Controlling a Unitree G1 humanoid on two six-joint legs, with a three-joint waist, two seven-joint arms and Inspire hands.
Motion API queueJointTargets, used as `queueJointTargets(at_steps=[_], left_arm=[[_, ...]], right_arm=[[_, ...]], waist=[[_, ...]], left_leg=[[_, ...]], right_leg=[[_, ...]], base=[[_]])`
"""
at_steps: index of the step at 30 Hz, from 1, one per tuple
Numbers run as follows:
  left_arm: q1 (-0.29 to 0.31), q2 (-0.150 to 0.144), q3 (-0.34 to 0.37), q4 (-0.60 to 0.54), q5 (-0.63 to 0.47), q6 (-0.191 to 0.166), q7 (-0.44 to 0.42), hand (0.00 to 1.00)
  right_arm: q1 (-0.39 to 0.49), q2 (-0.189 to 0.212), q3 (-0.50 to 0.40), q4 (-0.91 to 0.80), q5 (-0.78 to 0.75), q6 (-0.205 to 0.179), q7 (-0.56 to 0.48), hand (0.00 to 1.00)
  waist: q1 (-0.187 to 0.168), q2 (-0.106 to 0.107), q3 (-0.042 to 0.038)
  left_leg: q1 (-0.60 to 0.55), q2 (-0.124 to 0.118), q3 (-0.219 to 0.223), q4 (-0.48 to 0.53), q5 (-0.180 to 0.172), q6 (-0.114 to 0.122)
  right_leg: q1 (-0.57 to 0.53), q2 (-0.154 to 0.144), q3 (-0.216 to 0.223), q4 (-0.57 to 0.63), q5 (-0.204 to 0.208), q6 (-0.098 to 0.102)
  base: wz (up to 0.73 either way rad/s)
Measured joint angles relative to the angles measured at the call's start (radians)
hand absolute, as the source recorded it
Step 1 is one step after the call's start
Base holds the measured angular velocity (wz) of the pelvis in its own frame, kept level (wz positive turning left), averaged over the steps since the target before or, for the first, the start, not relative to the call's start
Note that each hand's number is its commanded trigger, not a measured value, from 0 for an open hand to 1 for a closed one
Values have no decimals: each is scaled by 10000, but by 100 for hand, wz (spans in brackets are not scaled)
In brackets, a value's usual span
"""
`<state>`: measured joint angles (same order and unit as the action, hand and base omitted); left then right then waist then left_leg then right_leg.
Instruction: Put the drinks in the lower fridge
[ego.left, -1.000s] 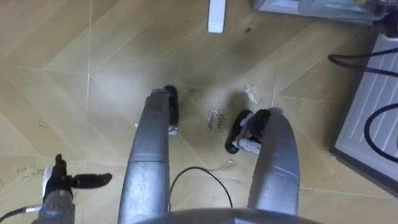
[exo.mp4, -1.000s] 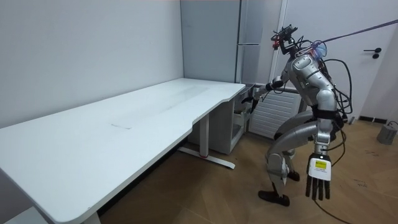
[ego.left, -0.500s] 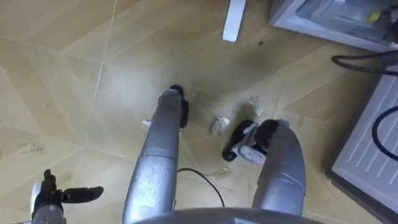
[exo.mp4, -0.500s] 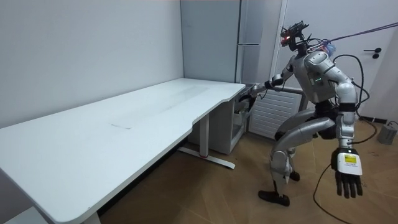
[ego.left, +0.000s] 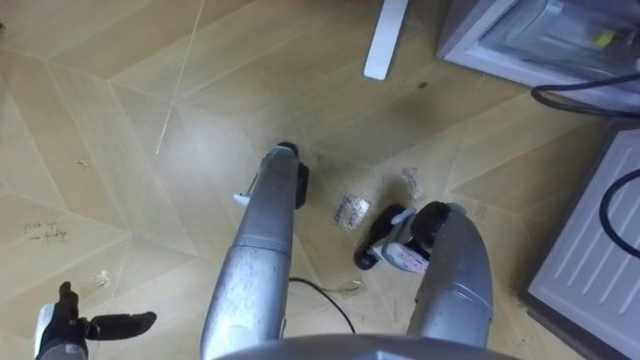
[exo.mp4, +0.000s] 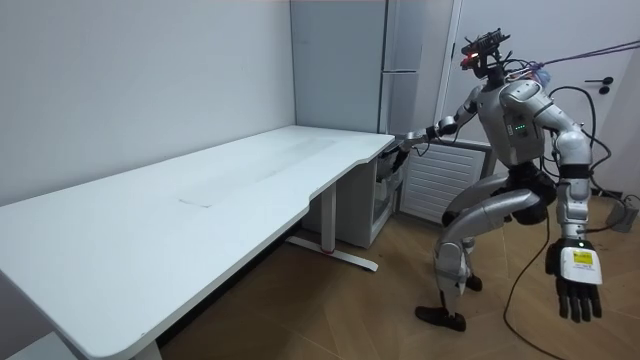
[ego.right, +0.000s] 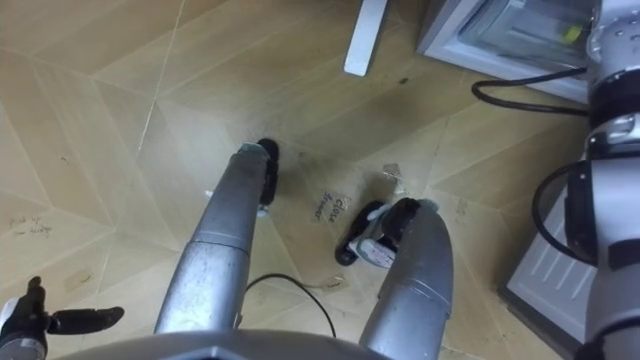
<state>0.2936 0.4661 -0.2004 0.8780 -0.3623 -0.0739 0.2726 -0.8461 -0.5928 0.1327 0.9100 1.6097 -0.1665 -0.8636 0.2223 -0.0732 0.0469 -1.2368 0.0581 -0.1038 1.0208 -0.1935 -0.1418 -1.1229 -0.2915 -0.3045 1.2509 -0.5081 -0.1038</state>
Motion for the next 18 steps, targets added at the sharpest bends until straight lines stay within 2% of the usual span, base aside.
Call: queueJointTargets(at_steps=[2,7,8,9,15,17,18], left_arm=[[2,14,-15,-6,-3,-16,2,0],[104,114,-16,-17,1,-90,18,0],[103,114,-16,-17,1,-129,17,0],[103,114,-16,-17,2,-198,11,0],[103,115,-22,-19,3,-394,4,0],[105,115,-25,-14,8,-413,3,0],[105,115,-32,-14,9,-413,3,0]], right_arm=[[0,27,31,-557,93,1,16,0],[15,76,46,-850,402,-9,-146,0],[15,76,46,-851,402,-11,-146,58],[16,79,46,-851,402,-26,-146,100],[19,82,40,-851,584,-158,-141,100],[72,82,-2,-830,832,-312,-311,100],[102,82,-1,-831,834,-327,-318,47]], waist=[[82,70,39],[40,86,32],[39,86,31],[31,91,28],[-3,122,10],[-6,122,10],[-12,123,10]], left_leg=[[-12,-22,0,-7,-1,5],[-20,-40,-6,-4,-6,11],[-21,-43,-6,-1,-9,16],[-24,-54,-5,8,-17,27],[-27,-164,-5,33,-33,54],[-10,-173,-5,46,-44,75],[0,-173,-5,47,-47,80]], right_leg=[[-2,-27,-3,1,-3,16],[5,-100,3,-4,-26,28],[5,-103,2,-5,-25,29],[5,-110,3,-4,-22,34],[9,-147,36,-2,13,96],[44,-150,28,-17,16,118],[59,-150,25,-25,19,124]], base=[[2],[2],[0],[0],[0],[0],[0]])
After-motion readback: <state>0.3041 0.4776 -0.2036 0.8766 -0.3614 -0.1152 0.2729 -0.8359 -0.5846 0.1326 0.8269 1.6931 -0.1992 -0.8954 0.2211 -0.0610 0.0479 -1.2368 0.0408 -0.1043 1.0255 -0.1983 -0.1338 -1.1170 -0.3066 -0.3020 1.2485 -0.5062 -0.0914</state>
